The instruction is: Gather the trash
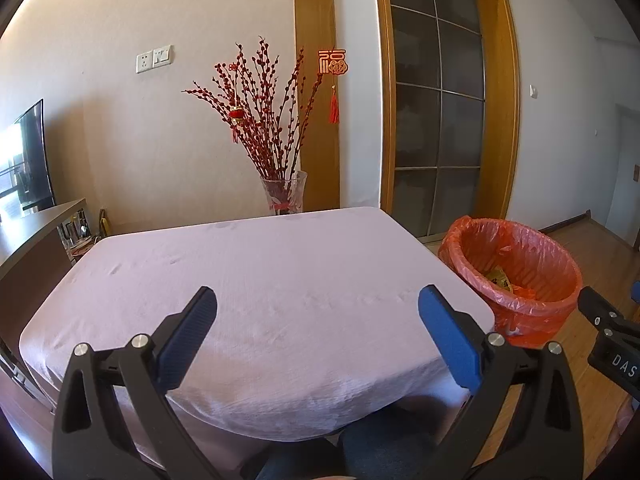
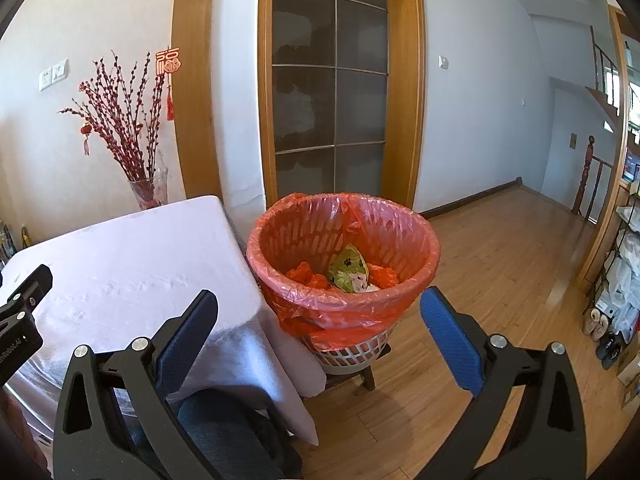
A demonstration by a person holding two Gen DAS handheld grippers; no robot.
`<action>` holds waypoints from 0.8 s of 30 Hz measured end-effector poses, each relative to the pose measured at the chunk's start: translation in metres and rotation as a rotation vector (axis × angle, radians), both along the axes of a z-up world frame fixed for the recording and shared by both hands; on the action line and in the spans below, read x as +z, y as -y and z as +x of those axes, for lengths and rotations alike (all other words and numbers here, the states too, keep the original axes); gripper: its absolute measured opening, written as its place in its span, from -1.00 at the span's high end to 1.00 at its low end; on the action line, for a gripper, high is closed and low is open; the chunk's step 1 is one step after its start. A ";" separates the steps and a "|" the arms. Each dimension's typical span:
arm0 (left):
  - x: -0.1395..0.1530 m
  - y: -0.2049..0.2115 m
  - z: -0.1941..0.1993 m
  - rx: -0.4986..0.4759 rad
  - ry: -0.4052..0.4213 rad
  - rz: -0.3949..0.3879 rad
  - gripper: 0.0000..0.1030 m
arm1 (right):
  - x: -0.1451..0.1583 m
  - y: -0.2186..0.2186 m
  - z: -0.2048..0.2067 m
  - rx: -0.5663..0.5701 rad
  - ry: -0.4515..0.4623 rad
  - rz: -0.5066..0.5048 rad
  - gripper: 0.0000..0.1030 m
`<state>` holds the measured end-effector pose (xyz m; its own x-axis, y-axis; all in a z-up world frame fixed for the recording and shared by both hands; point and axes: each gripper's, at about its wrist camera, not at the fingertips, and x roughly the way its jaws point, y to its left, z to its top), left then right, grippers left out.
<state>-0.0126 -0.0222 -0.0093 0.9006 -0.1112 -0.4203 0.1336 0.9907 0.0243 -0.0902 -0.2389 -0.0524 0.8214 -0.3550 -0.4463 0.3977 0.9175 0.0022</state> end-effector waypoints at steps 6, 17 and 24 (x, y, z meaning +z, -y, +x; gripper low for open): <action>0.002 0.001 -0.002 0.000 0.003 -0.002 -0.92 | 0.001 0.000 0.000 0.006 0.001 0.005 -0.95; 0.005 0.001 -0.001 0.009 0.004 -0.005 -0.92 | 0.001 -0.001 0.000 0.009 -0.003 0.009 -0.95; 0.006 0.000 0.000 0.013 0.003 -0.009 -0.92 | 0.004 0.000 0.000 0.012 -0.001 0.007 -0.95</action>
<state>-0.0124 -0.0225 -0.0038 0.9031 -0.1034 -0.4167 0.1208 0.9926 0.0155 -0.0899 -0.2387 -0.0482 0.8250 -0.3418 -0.4500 0.3866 0.9222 0.0084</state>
